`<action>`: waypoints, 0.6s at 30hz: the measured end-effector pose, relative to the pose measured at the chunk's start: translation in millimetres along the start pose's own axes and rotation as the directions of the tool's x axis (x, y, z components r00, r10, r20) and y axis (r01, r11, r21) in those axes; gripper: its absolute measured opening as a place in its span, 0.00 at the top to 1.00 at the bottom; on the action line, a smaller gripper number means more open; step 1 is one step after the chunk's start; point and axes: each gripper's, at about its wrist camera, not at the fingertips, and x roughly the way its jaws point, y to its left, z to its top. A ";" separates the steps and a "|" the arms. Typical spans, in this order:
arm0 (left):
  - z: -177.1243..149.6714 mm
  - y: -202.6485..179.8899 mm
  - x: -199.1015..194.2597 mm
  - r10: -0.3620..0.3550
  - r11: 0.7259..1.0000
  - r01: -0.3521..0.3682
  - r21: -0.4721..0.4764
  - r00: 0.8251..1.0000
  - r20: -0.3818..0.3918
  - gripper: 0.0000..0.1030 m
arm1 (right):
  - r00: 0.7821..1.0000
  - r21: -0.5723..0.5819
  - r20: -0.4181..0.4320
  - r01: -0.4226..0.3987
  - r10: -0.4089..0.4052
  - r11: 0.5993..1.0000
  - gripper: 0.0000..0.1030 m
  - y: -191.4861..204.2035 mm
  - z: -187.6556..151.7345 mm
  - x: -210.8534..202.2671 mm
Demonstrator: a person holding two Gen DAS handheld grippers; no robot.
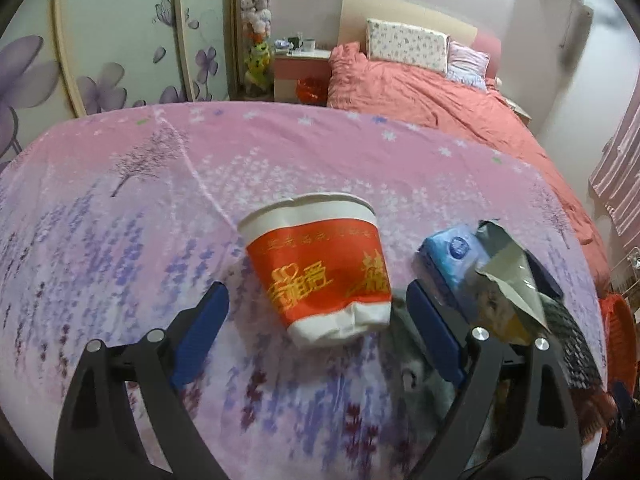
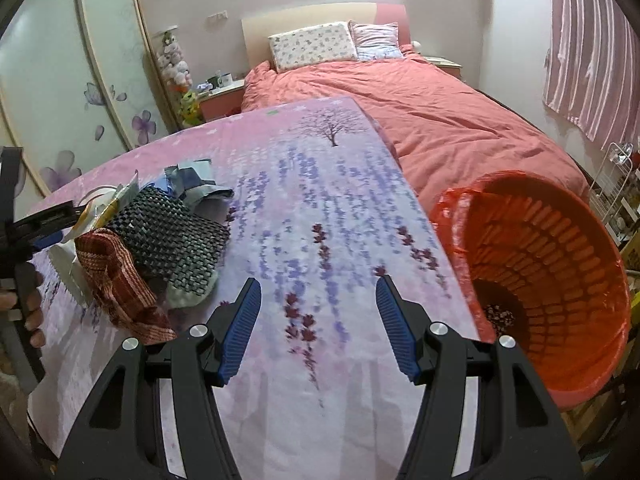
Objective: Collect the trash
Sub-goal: 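Grasp the red-and-white paper cup with the left tool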
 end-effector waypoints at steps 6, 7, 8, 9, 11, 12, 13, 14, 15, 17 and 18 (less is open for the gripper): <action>6.4 -0.3 32.2 0.062 0.998 -0.062 0.012 0.997 -0.044 0.21 | 1.000 -0.018 -0.016 -0.003 0.003 1.000 0.42 12.5 1.3 8.3; 6.6 1.6 35.6 0.062 0.998 -0.062 0.010 0.997 -0.047 0.22 | 1.000 -0.020 -0.019 -0.005 0.005 1.000 0.42 14.0 0.9 9.4; 6.1 4.5 35.3 0.059 0.998 -0.059 0.005 0.997 -0.046 0.24 | 1.000 -0.020 -0.022 -0.007 0.007 1.000 0.42 15.8 0.5 10.2; 4.6 7.1 33.7 0.056 0.998 -0.055 0.005 0.997 -0.046 0.24 | 1.000 -0.019 -0.025 -0.010 0.010 1.000 0.42 16.6 0.0 10.6; -1.0 12.7 28.5 0.055 0.998 -0.054 0.015 0.997 -0.045 0.25 | 0.999 -0.017 -0.030 -0.019 0.018 1.000 0.42 18.5 -0.4 11.1; -4.8 18.3 27.6 0.056 0.998 -0.056 0.021 0.997 -0.043 0.25 | 0.999 -0.016 -0.030 -0.021 0.021 1.000 0.42 18.8 -0.4 11.0; -10.5 24.2 24.9 0.064 0.998 -0.062 0.031 0.997 -0.042 0.25 | 0.999 -0.013 -0.030 -0.026 0.026 1.000 0.42 20.1 -0.1 9.7; -16.3 29.6 19.9 0.077 0.996 -0.075 0.044 0.996 -0.040 0.25 | 0.999 -0.010 -0.027 -0.033 0.033 0.999 0.42 21.2 0.3 8.1; -21.5 34.2 16.2 0.086 0.995 -0.084 0.056 0.996 -0.038 0.25 | 0.999 -0.006 -0.018 -0.045 0.045 0.999 0.42 22.1 1.4 4.6; -31.8 43.3 8.1 0.105 0.992 -0.103 0.077 0.994 -0.031 0.25 | 0.997 -0.001 0.009 -0.076 0.076 0.997 0.42 27.5 5.5 -6.3; -33.7 45.7 6.5 0.112 0.991 -0.109 0.082 0.993 -0.029 0.25 | 0.995 -0.001 0.026 -0.097 0.097 0.995 0.42 31.7 8.4 -12.9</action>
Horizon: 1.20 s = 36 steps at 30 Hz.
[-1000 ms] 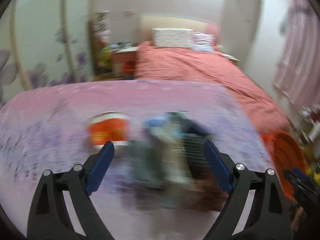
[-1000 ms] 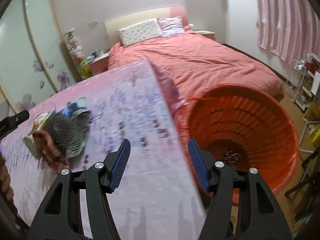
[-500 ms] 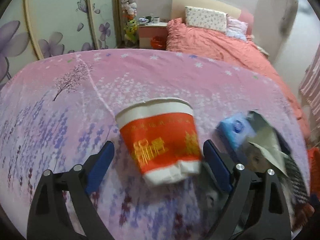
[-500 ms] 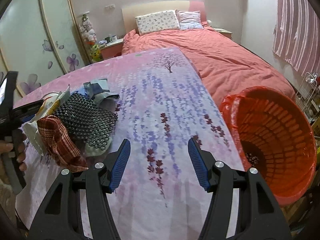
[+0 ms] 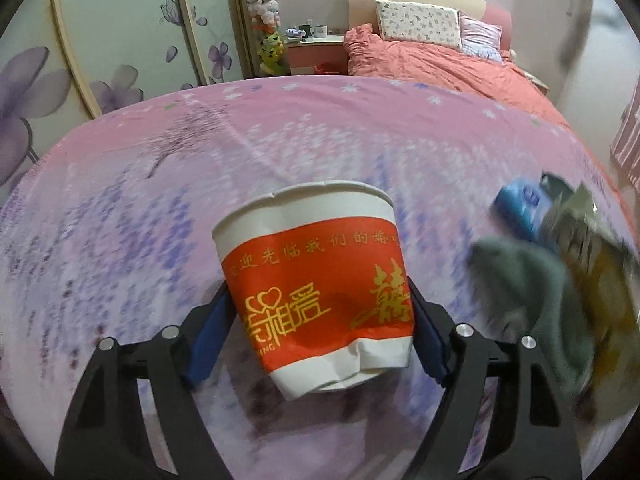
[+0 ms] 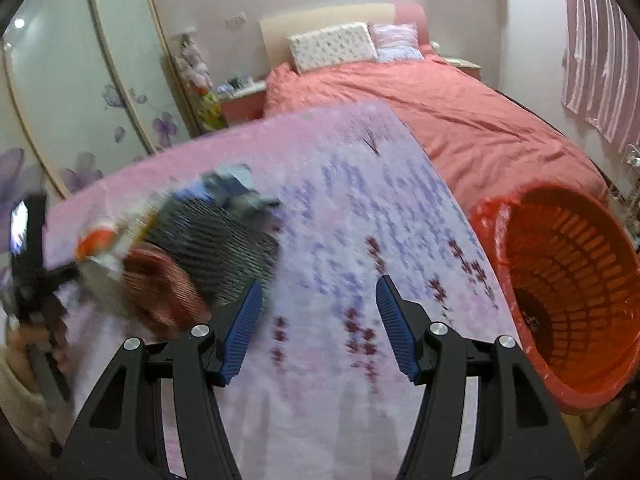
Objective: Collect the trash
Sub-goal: 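Grasp the red-and-white paper cup with the left tool, then grasp the silver snack wrapper with the right tool while the left tool holds the cup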
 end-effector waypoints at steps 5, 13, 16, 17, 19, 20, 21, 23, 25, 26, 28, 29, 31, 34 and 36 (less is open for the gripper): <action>-16.3 16.4 -11.1 0.019 1.000 -0.019 0.024 1.000 0.015 0.25 | 0.989 -0.043 0.049 -0.140 0.142 0.989 0.45 39.4 17.7 -21.3; -22.4 32.0 -10.4 -0.043 0.998 0.043 -0.036 0.999 0.013 0.27 | 0.975 -0.118 -0.036 -0.224 0.221 0.967 0.54 107.9 31.6 14.8; -22.2 32.5 -10.3 -0.047 0.998 0.047 -0.039 0.999 0.013 0.27 | 0.977 -0.130 -0.072 -0.208 0.200 0.970 0.54 117.2 31.7 28.5; -22.2 32.3 -10.5 -0.046 0.998 0.046 -0.038 0.999 0.012 0.27 | 0.979 -0.139 -0.085 -0.196 0.186 0.971 0.54 121.2 31.6 34.7; -21.6 33.4 -9.5 -0.043 0.998 0.043 -0.037 0.999 0.011 0.26 | 0.982 -0.148 -0.114 -0.170 0.154 0.974 0.62 123.6 29.4 45.5; -21.3 33.8 -9.8 -0.042 0.998 0.042 -0.038 0.999 0.011 0.26 | 0.981 -0.150 -0.127 -0.162 0.144 0.975 0.65 124.1 28.4 50.0; -21.1 34.7 -9.7 -0.041 0.998 0.042 -0.040 0.999 0.010 0.25 | 0.981 -0.148 -0.135 -0.160 0.140 0.976 0.70 121.0 26.9 51.7; -19.8 34.2 -8.9 -0.040 0.998 0.041 -0.044 0.999 0.009 0.25 | 0.979 -0.143 -0.149 -0.164 0.142 0.976 0.82 119.3 23.8 54.6; -19.5 33.9 -8.7 -0.041 0.998 0.041 -0.042 0.999 0.009 0.25 | 0.976 -0.140 -0.151 -0.180 0.159 0.974 0.87 117.7 20.6 51.3; -19.5 34.5 -8.7 -0.041 0.998 0.041 -0.042 0.999 0.009 0.25 | 0.976 -0.142 -0.144 -0.181 0.160 0.973 0.87 117.0 20.6 47.0; -19.4 34.1 -8.7 -0.041 0.998 0.041 -0.042 0.999 0.009 0.25 | 0.981 -0.149 -0.109 -0.178 0.163 0.973 0.87 115.7 20.2 35.3; -19.3 34.6 -8.7 -0.041 0.998 0.041 -0.042 0.999 0.009 0.25 | 0.983 -0.146 -0.091 -0.174 0.162 0.974 0.87 113.5 21.3 29.2; -19.3 34.2 -8.7 -0.041 0.998 0.042 -0.042 0.999 0.009 0.24 | 0.985 -0.134 -0.056 -0.167 0.161 0.977 0.87 106.2 23.0 16.8; -19.3 34.3 -8.7 -0.041 0.998 0.041 -0.042 0.999 0.009 0.24 | 0.992 -0.108 0.026 -0.119 0.122 0.987 0.87 86.7 32.6 -4.3; -19.3 34.5 -8.7 -0.041 0.998 0.042 -0.042 0.999 0.009 0.24 | 0.995 -0.081 0.071 -0.069 0.074 0.994 0.87 66.9 37.4 -14.1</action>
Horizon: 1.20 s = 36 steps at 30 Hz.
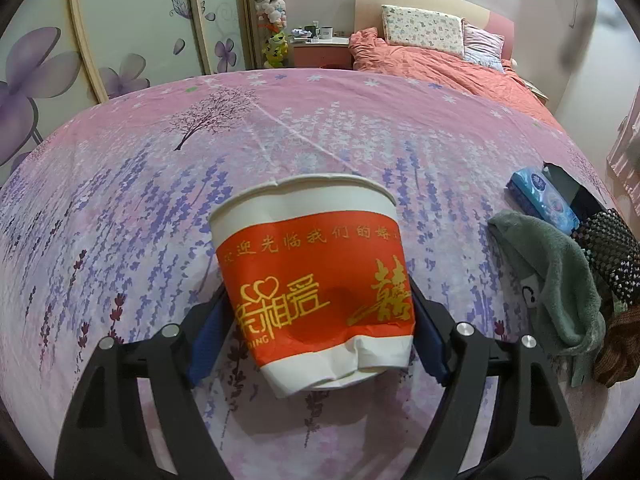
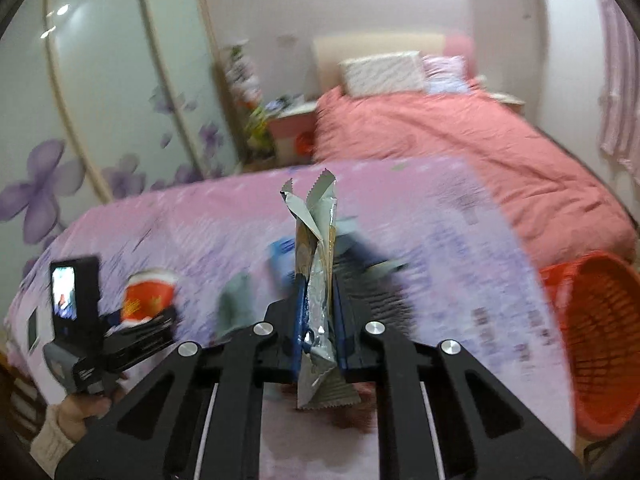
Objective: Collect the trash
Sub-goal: 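Grasp the silver snack wrapper with the right tool while the left tool holds the cup, then carry the wrapper in the right tool while the left tool carries the cup to the basket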
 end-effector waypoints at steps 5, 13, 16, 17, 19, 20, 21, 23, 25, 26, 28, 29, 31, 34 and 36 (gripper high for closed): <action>0.1 0.6 0.0 0.000 1.000 0.000 0.000 1.000 0.000 0.24 | 0.993 0.119 -0.042 0.115 -0.111 0.986 0.87 -57.2 -6.7 8.0; 0.1 0.2 0.0 0.000 1.000 0.000 0.000 1.000 0.000 0.24 | 0.978 0.160 -0.176 0.144 -0.115 0.977 0.82 -90.5 -40.2 44.7; 0.1 0.1 -0.1 0.000 1.000 0.000 0.000 1.000 0.000 0.24 | 0.977 0.143 -0.176 0.147 -0.121 0.979 0.73 -88.4 -42.7 47.2; 0.2 0.7 -0.1 -0.001 1.000 0.001 0.000 1.000 0.000 0.24 | 0.976 0.139 -0.180 0.149 -0.123 0.979 0.73 -87.7 -44.0 48.4; 0.0 -0.1 -0.3 0.000 1.000 0.000 0.001 1.000 0.000 0.24 | 0.973 0.135 -0.192 0.152 -0.125 0.979 0.73 -87.5 -47.0 51.5; 0.4 0.5 -0.3 -0.003 1.000 0.003 0.002 1.000 0.000 0.24 | 0.973 0.135 -0.196 0.153 -0.125 0.979 0.73 -87.6 -48.5 53.4; 2.6 -0.8 2.5 -0.008 1.000 0.008 0.003 1.000 0.000 0.23 | 0.972 0.135 -0.198 0.153 -0.124 0.979 0.73 -88.7 -49.3 53.9; 4.9 -0.8 5.5 -0.014 1.000 0.014 0.006 1.000 0.001 0.23 | 0.973 0.134 -0.195 0.147 -0.119 0.980 0.73 -89.4 -50.0 52.5; 6.2 0.1 6.8 -0.022 1.000 0.022 0.008 1.000 0.002 0.22 | 0.973 0.133 -0.195 0.153 -0.125 0.979 0.71 -92.1 -49.9 50.9; 7.5 1.2 7.8 -0.026 1.000 0.026 0.006 1.000 0.002 0.21 | 0.972 0.134 -0.197 0.156 -0.128 0.979 0.68 -93.6 -50.4 51.6; 9.1 1.0 9.3 -0.029 1.000 0.029 0.000 1.000 0.002 0.20 | 0.969 0.135 -0.209 0.163 -0.133 0.977 0.59 -95.9 -53.0 54.1; 9.4 0.8 9.9 -0.027 1.000 0.027 -0.002 1.000 0.002 0.20 | 0.968 0.135 -0.212 0.162 -0.131 0.978 0.59 -96.5 -53.4 56.0; 11.6 -0.2 11.9 -0.020 1.000 0.020 -0.004 1.000 0.003 0.21 | 0.970 0.127 -0.205 0.161 -0.133 0.979 0.63 -95.8 -54.8 56.9; 12.2 -0.5 10.8 -0.034 0.999 0.034 -0.015 0.999 0.014 0.25 | 0.974 0.125 -0.201 0.134 -0.107 0.983 0.82 -94.8 -55.4 54.2; 12.7 -1.2 9.5 -0.036 0.999 0.037 -0.015 0.999 0.017 0.26 | 0.975 0.117 -0.190 0.135 -0.111 0.984 0.84 -92.2 -54.8 48.5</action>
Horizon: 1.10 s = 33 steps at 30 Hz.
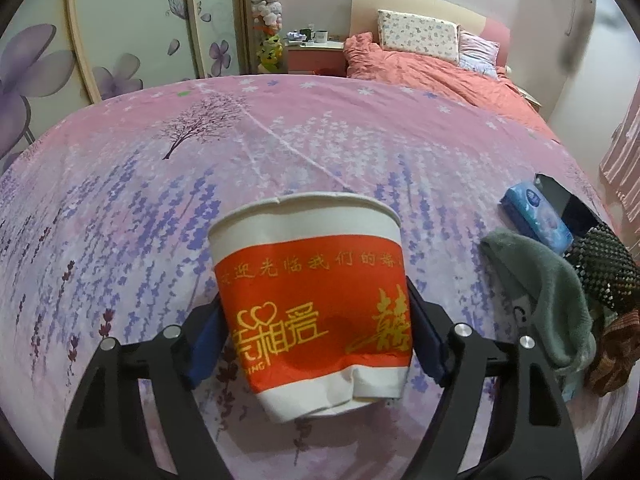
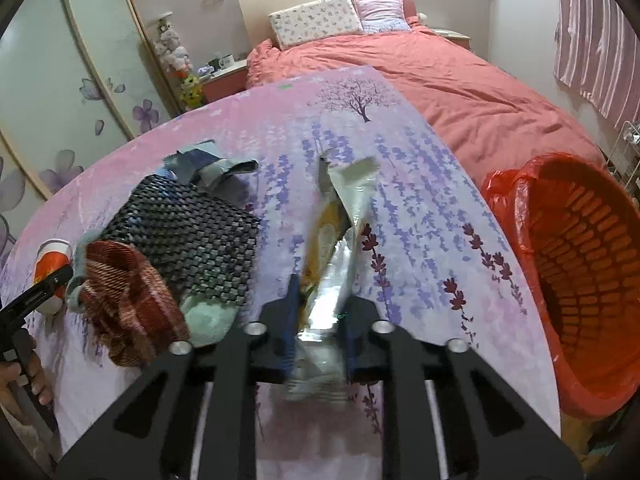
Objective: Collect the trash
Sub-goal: 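Carry the wrapper in the right tool while the left tool carries the cup to the basket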
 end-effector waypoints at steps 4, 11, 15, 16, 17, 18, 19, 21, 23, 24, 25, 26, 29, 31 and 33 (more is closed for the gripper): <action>-1.2 -3.1 -10.5 0.001 1.000 -0.001 0.014 1.000 0.016 0.26 | 0.999 -0.021 0.046 0.017 -0.016 1.000 0.85 1.8 0.2 -16.5; 1.5 -29.7 -52.6 -0.039 0.998 0.035 0.061 0.997 0.062 0.26 | 0.992 -0.039 0.126 0.032 -0.027 0.999 0.85 -0.8 4.5 -57.0; 2.1 -56.1 -79.1 -0.095 0.992 0.088 0.090 0.992 0.079 0.26 | 0.986 -0.040 0.162 0.037 -0.030 0.998 0.85 -5.5 5.4 -76.4; 1.4 -63.3 -85.0 -0.110 0.990 0.101 0.099 0.990 0.083 0.26 | 0.985 -0.039 0.170 0.041 -0.033 0.998 0.85 -8.4 4.7 -81.8; 0.9 -69.6 -89.9 -0.122 0.988 0.112 0.107 0.989 0.086 0.26 | 0.984 -0.037 0.175 0.041 -0.034 0.998 0.85 -11.0 5.1 -84.2; -0.3 -79.1 -97.3 -0.139 0.984 0.127 0.121 0.986 0.090 0.26 | 0.983 -0.034 0.182 0.044 -0.037 0.998 0.85 -14.7 3.5 -88.7; -1.0 -86.9 -101.3 -0.147 0.982 0.135 0.129 0.985 0.093 0.26 | 0.981 -0.030 0.188 0.046 -0.040 0.998 0.85 -17.2 2.7 -92.4; -3.1 -102.0 -111.1 -0.171 0.976 0.155 0.152 0.980 0.098 0.26 | 0.978 -0.021 0.205 0.054 -0.048 0.998 0.85 -23.3 1.4 -101.1; -5.8 -119.6 -121.8 -0.198 0.967 0.177 0.182 0.975 0.106 0.26 | 0.974 -0.013 0.221 0.060 -0.056 0.998 0.85 -30.2 0.0 -108.9; -7.5 -125.9 -125.9 -0.209 0.963 0.186 0.195 0.972 0.107 0.26 | 0.972 -0.007 0.229 0.063 -0.060 0.998 0.85 -33.6 0.1 -112.4; -7.7 -132.7 -128.6 -0.219 0.960 0.194 0.205 0.970 0.108 0.26 | 0.970 -0.002 0.235 0.065 -0.063 0.998 0.85 -36.8 -0.3 -115.1; -9.1 -139.5 -132.0 -0.230 0.955 0.203 0.215 0.967 0.108 0.26 | 0.968 0.007 0.243 0.067 -0.067 0.998 0.85 -42.9 -1.0 -119.8; -13.4 -162.8 -142.7 -0.269 0.939 0.236 0.249 0.958 0.105 0.26 | 0.962 0.026 0.260 0.072 -0.077 0.997 0.85 -55.4 -2.2 -128.5; -18.7 -180.7 -150.3 -0.296 0.926 0.259 0.276 0.950 0.103 0.26 | 0.959 0.042 0.272 0.076 -0.085 0.996 0.85 -64.8 -3.1 -134.3; -22.4 -198.5 -157.3 -0.320 0.912 0.277 0.303 0.942 0.101 0.26 | 0.954 0.060 0.284 0.081 -0.095 0.995 0.85 -77.0 -4.5 -140.2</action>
